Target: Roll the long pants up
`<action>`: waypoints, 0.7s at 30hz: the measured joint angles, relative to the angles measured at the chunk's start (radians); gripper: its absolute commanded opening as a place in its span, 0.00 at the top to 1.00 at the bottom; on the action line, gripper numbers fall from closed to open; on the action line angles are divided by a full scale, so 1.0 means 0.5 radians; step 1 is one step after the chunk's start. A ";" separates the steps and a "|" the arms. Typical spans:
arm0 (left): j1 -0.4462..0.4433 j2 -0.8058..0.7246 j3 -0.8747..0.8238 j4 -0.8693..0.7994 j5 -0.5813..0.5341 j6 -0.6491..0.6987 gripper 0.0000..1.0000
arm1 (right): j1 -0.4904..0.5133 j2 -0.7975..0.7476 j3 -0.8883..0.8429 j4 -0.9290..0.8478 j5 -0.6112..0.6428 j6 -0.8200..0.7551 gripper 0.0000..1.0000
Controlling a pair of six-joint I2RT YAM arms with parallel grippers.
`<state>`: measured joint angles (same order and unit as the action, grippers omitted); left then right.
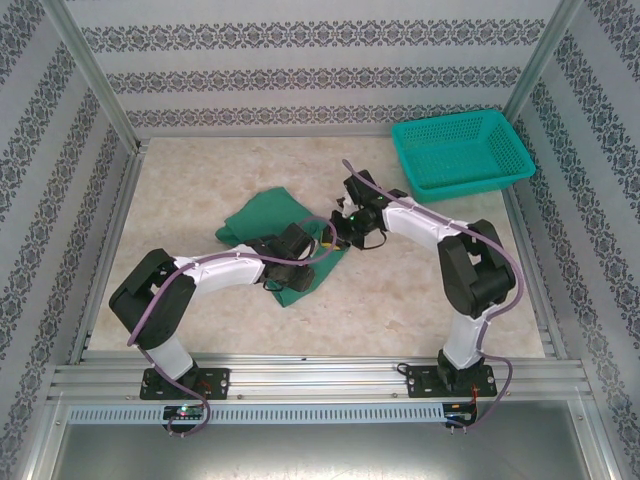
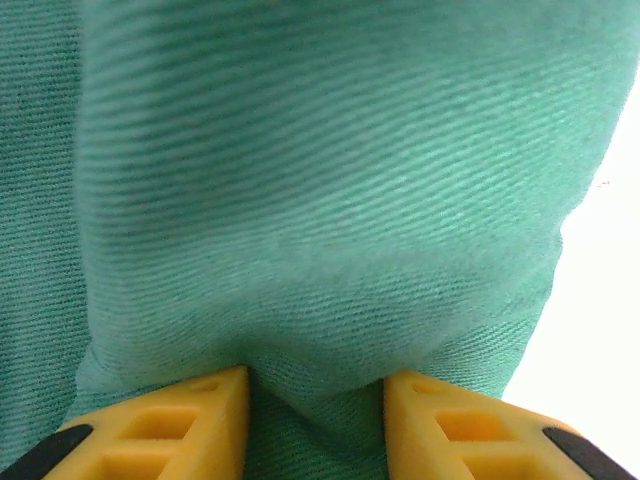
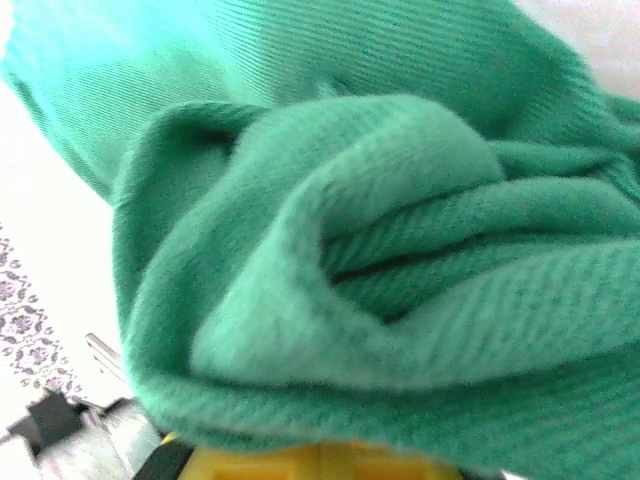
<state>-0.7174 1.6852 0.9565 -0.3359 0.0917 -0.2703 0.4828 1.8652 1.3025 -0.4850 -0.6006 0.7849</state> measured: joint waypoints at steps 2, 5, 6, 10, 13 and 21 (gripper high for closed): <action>0.007 0.005 0.001 0.006 0.011 0.000 0.62 | -0.001 0.124 0.076 0.008 -0.037 0.000 1.00; 0.012 0.007 0.003 0.007 0.021 0.000 0.58 | -0.005 0.359 0.128 0.041 -0.092 0.001 1.00; 0.012 0.006 0.004 0.007 0.018 0.001 0.53 | -0.013 0.417 0.132 0.053 -0.158 0.000 1.00; -0.034 -0.051 -0.009 -0.031 -0.088 0.028 0.40 | -0.027 0.436 0.153 0.063 -0.215 0.002 1.00; -0.199 -0.173 -0.053 -0.095 -0.327 0.099 0.15 | -0.029 0.432 0.121 0.114 -0.248 0.010 1.00; -0.630 -0.072 0.105 -0.267 -0.893 0.385 0.00 | -0.031 0.325 -0.084 0.338 -0.261 0.061 1.00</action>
<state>-1.0325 1.6493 1.0088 -0.4694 -0.3550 -0.0780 0.4675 2.0277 1.2606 -0.3161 -0.7311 0.8154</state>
